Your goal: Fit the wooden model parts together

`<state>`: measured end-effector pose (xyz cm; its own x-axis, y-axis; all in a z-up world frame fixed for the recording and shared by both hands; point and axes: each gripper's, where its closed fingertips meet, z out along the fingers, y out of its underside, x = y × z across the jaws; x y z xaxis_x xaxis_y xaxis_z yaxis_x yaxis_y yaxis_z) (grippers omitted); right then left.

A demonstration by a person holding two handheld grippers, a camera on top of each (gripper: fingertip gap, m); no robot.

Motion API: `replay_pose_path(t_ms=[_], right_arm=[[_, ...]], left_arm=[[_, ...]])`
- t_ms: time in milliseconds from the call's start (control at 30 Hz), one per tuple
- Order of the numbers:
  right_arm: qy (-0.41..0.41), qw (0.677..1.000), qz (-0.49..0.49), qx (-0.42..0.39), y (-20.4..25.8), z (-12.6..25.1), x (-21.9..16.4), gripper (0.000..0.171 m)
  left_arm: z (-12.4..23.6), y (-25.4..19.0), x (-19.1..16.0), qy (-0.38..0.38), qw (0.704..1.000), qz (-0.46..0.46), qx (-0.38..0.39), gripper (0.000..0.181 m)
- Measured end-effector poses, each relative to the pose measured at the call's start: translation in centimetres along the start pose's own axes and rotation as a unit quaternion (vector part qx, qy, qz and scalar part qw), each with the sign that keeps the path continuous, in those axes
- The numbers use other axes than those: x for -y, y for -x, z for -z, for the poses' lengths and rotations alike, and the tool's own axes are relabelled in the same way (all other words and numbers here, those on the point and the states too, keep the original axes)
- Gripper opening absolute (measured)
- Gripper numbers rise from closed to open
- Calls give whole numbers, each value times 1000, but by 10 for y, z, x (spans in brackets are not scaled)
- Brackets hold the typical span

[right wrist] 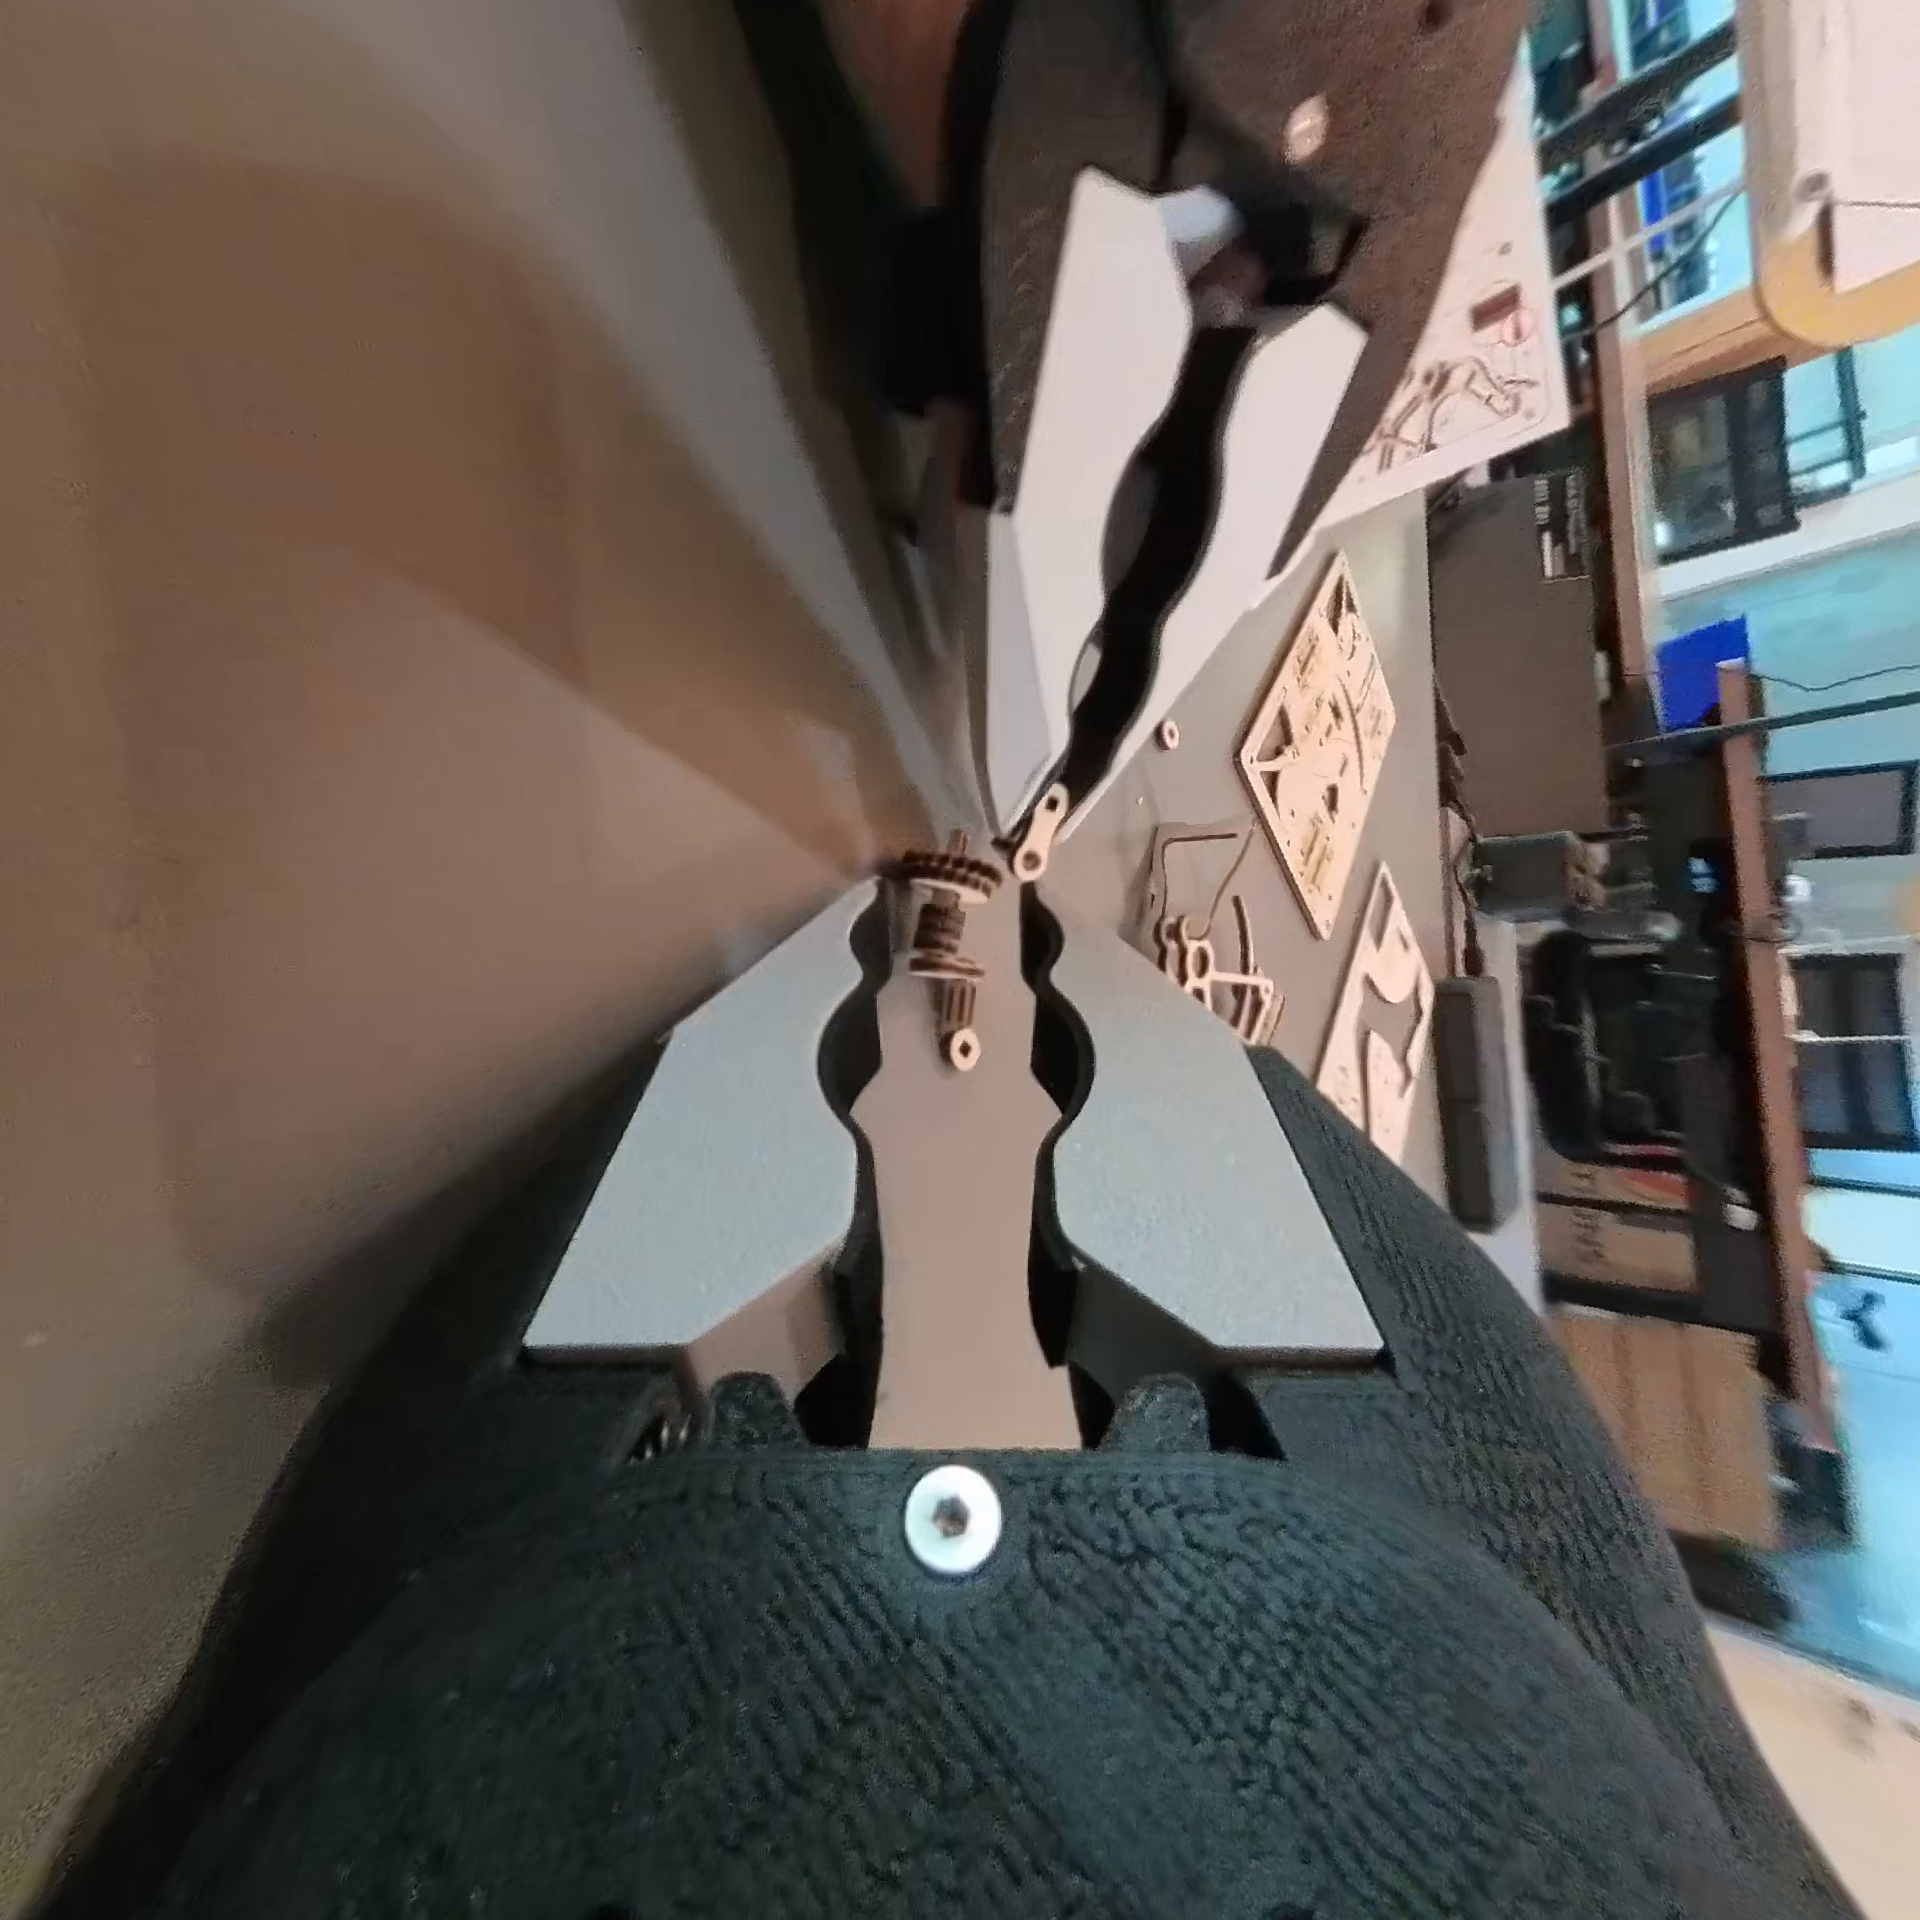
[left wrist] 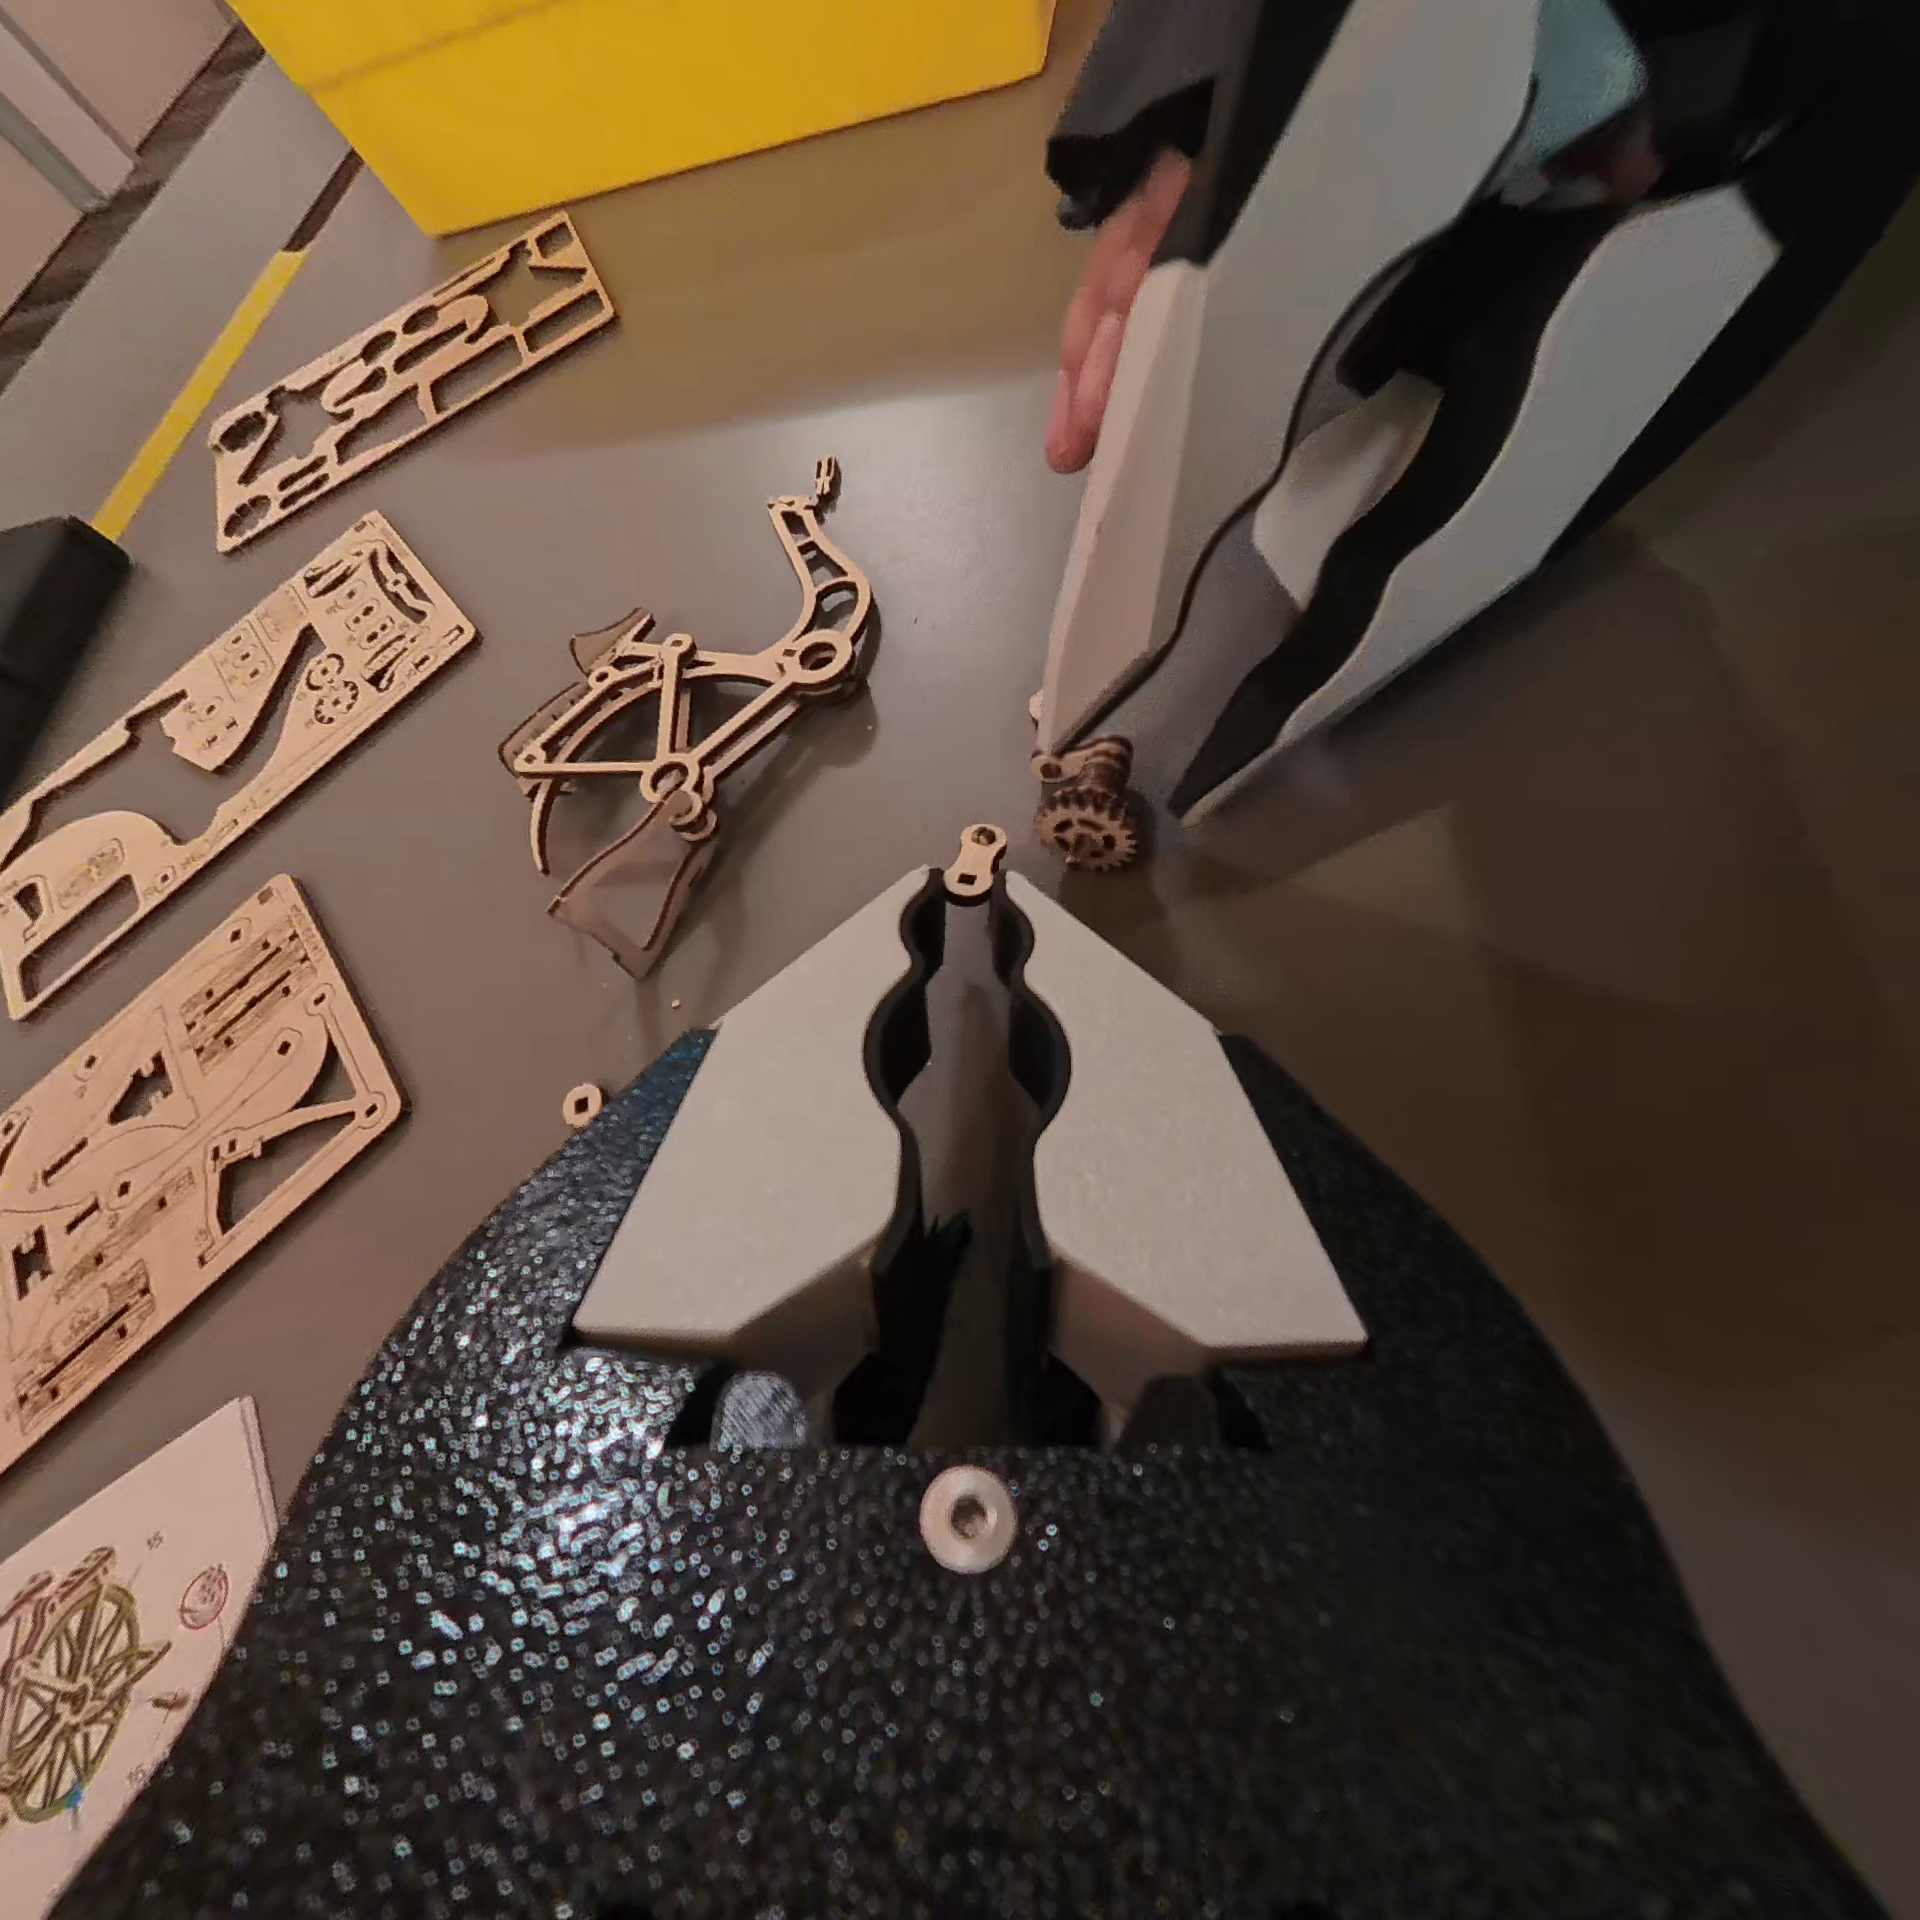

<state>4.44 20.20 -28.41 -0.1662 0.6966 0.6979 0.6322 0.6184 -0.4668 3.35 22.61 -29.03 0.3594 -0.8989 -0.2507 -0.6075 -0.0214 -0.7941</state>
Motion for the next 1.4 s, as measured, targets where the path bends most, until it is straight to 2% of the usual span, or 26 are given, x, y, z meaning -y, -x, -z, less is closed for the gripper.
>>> replay_pose_path(t_ms=[167,300,400,733,833,933,1033,1200,1400], right_arm=[[-76,991,-104,39,-8,12,4,32],[-102,975,-151,128,7,12,-10,39],[-128,963,-188,146,2,13,-8,43],[-110,961,-197,162,3,7,-11,32],[-131,968,-179,114,-9,9,-10,32],[-185,974,-130,-25,-41,17,-9,29],[-248,956,-88,-133,-62,34,-3,17],[-257,944,-119,-171,-79,37,-7,16],[-248,946,-114,-175,-79,36,-11,13]], left_arm=[[0,0,0,1,1000,8,-10,7],[-1,-2,-1,1,1000,9,-18,7],[-1,-2,-1,2,1000,14,-26,6],[-1,-4,-1,4,999,21,-37,6],[-1,-5,-2,4,999,21,-40,6],[-1,-5,-1,4,999,20,-42,6],[-1,-5,-1,4,999,19,-41,6],[-1,-5,-1,3,999,16,-38,6],[0,-5,0,-2,999,2,-32,6]])
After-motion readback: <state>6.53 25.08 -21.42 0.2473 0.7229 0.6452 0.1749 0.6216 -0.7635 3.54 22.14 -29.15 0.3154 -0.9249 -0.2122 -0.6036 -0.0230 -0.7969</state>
